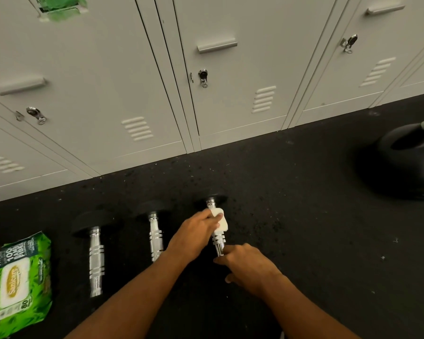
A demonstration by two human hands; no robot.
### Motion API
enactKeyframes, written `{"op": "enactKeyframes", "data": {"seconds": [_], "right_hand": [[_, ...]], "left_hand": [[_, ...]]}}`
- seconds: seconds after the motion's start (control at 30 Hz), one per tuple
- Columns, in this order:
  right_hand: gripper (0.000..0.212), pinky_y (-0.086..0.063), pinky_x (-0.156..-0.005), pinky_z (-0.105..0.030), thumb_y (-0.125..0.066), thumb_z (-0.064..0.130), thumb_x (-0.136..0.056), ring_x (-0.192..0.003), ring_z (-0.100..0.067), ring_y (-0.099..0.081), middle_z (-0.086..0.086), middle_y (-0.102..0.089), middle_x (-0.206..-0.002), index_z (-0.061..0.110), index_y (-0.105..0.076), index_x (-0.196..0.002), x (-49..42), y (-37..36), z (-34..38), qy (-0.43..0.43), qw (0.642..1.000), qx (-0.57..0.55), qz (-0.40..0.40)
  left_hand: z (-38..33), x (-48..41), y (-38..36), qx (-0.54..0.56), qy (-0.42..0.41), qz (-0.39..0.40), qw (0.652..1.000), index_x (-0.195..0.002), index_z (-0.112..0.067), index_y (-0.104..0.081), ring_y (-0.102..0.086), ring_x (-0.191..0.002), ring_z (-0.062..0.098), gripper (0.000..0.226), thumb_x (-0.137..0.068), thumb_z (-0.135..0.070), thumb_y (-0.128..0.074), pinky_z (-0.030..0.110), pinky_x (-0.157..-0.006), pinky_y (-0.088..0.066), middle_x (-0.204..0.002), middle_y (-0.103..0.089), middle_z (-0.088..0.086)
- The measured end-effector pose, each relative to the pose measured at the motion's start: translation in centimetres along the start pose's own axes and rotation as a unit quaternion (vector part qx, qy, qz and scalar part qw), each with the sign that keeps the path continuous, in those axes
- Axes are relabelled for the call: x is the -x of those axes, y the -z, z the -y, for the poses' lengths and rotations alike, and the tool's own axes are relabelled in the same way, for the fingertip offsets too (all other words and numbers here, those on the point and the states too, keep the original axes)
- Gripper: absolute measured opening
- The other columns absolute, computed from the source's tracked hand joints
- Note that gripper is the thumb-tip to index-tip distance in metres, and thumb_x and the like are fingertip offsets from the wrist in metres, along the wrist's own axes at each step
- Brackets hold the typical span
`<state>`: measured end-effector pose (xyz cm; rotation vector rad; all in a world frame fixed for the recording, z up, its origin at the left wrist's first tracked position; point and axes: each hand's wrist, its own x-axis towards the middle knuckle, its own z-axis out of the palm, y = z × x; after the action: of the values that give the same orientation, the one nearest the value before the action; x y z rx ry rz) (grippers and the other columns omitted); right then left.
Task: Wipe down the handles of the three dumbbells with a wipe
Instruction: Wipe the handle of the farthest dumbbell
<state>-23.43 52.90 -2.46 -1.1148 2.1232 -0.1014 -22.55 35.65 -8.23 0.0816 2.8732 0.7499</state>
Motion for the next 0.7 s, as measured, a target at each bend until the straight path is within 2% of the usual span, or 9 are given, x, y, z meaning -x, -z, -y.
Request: {"op": "enactKeyframes", "data": {"seconds": [0.07, 0.2, 0.3, 0.37, 0.47, 0.63, 0.7], "right_hand": [[0.052, -0.047, -0.097, -0.043, -0.065, 0.018, -0.089, -0.121, -0.028, -0.052, -0.008, -0.045, -0.141, 0.018, -0.048, -0.138, -0.1, 0.2, 0.1, 0.004, 1.000, 0.002, 0.008], [0.054, -0.043, -0.101, -0.044, -0.065, 0.015, -0.089, -0.124, -0.028, -0.048, -0.006, -0.040, -0.146, 0.020, -0.045, -0.140, -0.3, 0.2, 0.1, 0.010, 1.000, 0.000, 0.010], [0.054, -0.044, -0.100, -0.043, -0.064, 0.017, -0.090, -0.122, -0.027, -0.050, -0.006, -0.041, -0.145, 0.022, -0.045, -0.140, -0.2, 0.0, 0.1, 0.007, 1.000, -0.001, 0.003], [0.053, -0.046, -0.099, -0.043, -0.064, 0.017, -0.090, -0.121, -0.027, -0.051, -0.007, -0.044, -0.142, 0.021, -0.045, -0.139, -0.1, -0.1, 0.0, 0.004, 1.000, 0.000, 0.000], [0.053, -0.046, -0.098, -0.042, -0.064, 0.018, -0.090, -0.120, -0.027, -0.051, -0.008, -0.045, -0.141, 0.020, -0.044, -0.140, -0.1, -0.2, 0.1, -0.005, 1.000, -0.001, 0.002], [0.055, -0.045, -0.099, -0.046, -0.065, 0.020, -0.090, -0.123, -0.028, -0.050, -0.009, -0.044, -0.142, 0.020, -0.043, -0.141, -0.3, -0.4, 0.1, 0.000, 1.000, 0.013, 0.008], [0.055, -0.047, -0.097, -0.046, -0.065, 0.020, -0.090, -0.122, -0.029, -0.051, -0.009, -0.045, -0.141, 0.020, -0.044, -0.140, -0.3, -0.4, 0.0, 0.002, 1.000, 0.015, 0.006]], "left_hand": [[0.0, 1.7, -0.7, 0.021, -0.038, 0.034, 0.998, -0.139, -0.027, -0.051, -0.053, -0.120, 0.010, 0.038, -0.102, -0.030, -0.045, 0.031, -0.102, -0.044, -0.132, -0.053, -0.008], [0.3, 3.8, -1.7, -0.010, -0.113, 0.102, 0.988, -0.128, -0.029, -0.057, -0.056, -0.111, 0.008, 0.037, -0.097, -0.032, -0.038, 0.032, -0.092, -0.050, -0.123, -0.056, -0.009], [0.4, 3.0, -0.6, -0.038, -0.133, 0.107, 0.985, -0.121, -0.026, -0.062, -0.057, -0.100, 0.011, 0.029, -0.095, -0.024, -0.050, 0.034, -0.086, -0.051, -0.111, -0.058, -0.006], [0.2, 2.0, 0.3, -0.047, -0.147, 0.095, 0.984, -0.125, -0.028, -0.062, -0.055, -0.101, 0.011, 0.031, -0.096, -0.023, -0.054, 0.031, -0.087, -0.049, -0.111, -0.058, -0.006], [0.5, 0.1, 1.4, -0.053, -0.106, 0.068, 0.991, -0.131, -0.026, -0.060, -0.055, -0.109, 0.015, 0.034, -0.098, -0.024, -0.051, 0.035, -0.092, -0.048, -0.120, -0.058, -0.004], [0.8, -2.5, 1.9, -0.103, -0.023, 0.007, 0.994, -0.140, -0.028, -0.048, -0.058, -0.106, 0.020, 0.039, -0.101, -0.025, -0.045, 0.035, -0.090, -0.050, -0.123, -0.053, -0.002], [0.8, -2.3, 1.4, -0.088, 0.014, -0.006, 0.996, -0.141, -0.029, -0.047, -0.060, -0.103, 0.020, 0.041, -0.101, -0.024, -0.046, 0.033, -0.089, -0.051, -0.123, -0.053, -0.002]]}}
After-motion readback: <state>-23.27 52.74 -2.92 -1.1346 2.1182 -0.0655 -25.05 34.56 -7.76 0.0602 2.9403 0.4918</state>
